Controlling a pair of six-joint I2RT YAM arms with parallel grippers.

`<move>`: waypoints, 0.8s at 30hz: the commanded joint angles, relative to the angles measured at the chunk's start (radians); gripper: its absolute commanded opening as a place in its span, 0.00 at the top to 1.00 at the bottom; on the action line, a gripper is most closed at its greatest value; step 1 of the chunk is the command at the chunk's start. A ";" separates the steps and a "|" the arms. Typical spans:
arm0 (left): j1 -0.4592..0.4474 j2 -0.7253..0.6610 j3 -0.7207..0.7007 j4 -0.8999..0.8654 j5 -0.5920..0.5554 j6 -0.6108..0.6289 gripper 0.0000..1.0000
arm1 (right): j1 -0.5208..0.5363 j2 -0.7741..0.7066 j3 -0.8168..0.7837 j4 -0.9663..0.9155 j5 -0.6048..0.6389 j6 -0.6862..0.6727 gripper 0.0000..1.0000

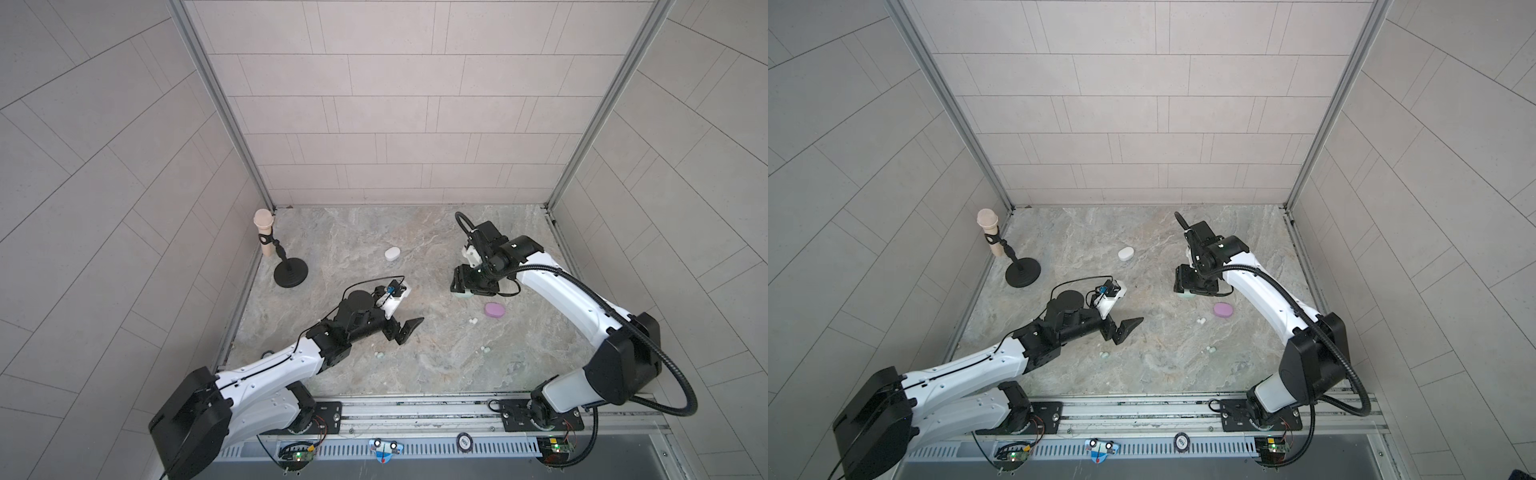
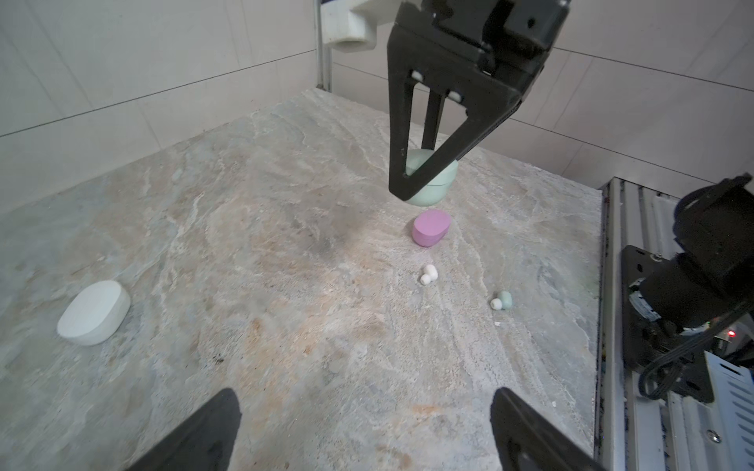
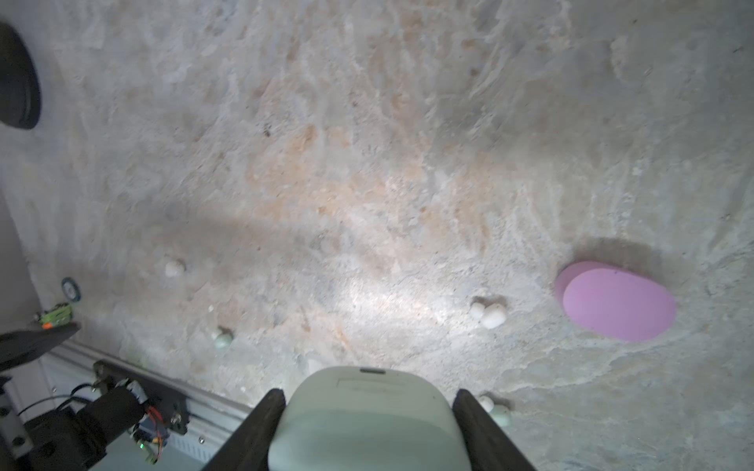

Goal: Insert wireless bluetooth earbuds into charging case
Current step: Pick up the charging case from the top-center of the table, then pass the charging case.

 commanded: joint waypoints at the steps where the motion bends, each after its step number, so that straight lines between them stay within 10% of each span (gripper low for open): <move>1: -0.023 0.029 0.063 0.065 0.088 0.075 0.00 | 0.034 -0.067 0.004 -0.087 -0.050 -0.009 0.41; 24: -0.090 0.148 0.165 0.194 0.189 0.091 0.08 | 0.227 -0.115 0.121 -0.053 -0.046 0.103 0.40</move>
